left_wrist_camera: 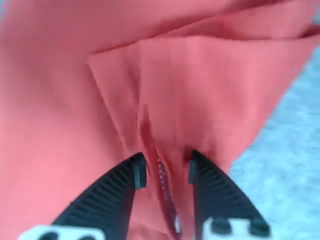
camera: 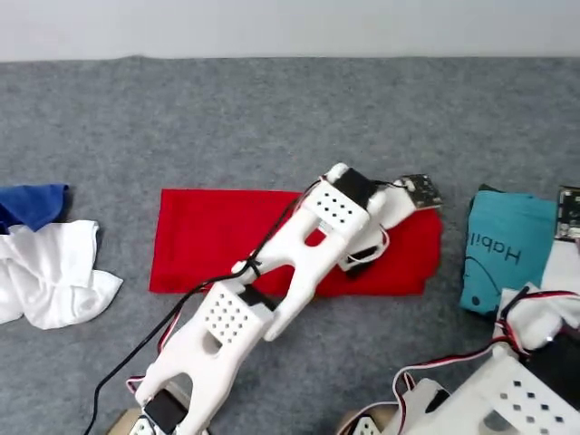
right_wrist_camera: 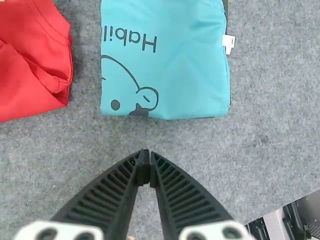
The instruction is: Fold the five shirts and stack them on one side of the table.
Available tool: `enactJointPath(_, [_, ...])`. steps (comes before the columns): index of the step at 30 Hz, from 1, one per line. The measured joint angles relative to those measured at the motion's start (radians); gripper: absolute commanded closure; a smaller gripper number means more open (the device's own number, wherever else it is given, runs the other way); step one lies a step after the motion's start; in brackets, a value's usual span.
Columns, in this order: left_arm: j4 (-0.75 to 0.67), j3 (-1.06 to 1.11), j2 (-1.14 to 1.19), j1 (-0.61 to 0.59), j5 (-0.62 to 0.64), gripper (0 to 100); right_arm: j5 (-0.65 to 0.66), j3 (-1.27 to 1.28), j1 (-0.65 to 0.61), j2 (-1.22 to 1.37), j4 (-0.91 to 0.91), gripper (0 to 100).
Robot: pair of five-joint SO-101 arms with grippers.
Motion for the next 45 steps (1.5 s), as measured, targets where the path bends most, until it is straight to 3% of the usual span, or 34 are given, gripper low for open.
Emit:
enactJointPath(8, [0.000,0.028,-0.025,-0.017,0.000,86,0.000,0.000,0.000,0.000,0.000,98.3])
enactJointPath(19, [0.003,-0.107,-0.026,-0.054,0.000,86,0.000,0.000,0.000,0.000,0.000,98.3])
enactJointPath(32, [-0.002,0.259,-0.166,-0.106,0.000,86,0.000,0.000,0.000,0.000,0.000,98.3])
enactJointPath(36, [-0.098,0.391,-0.166,-0.141,0.005,86,0.000,0.000,0.000,0.000,0.000,98.3])
enactJointPath(41, [-0.143,0.399,-0.166,-0.175,0.002,86,0.000,0.000,0.000,0.000,0.000,98.4])
enactJointPath(45, [-0.080,0.322,-0.192,-0.178,-0.014,86,0.000,0.000,0.000,0.000,0.000,98.4])
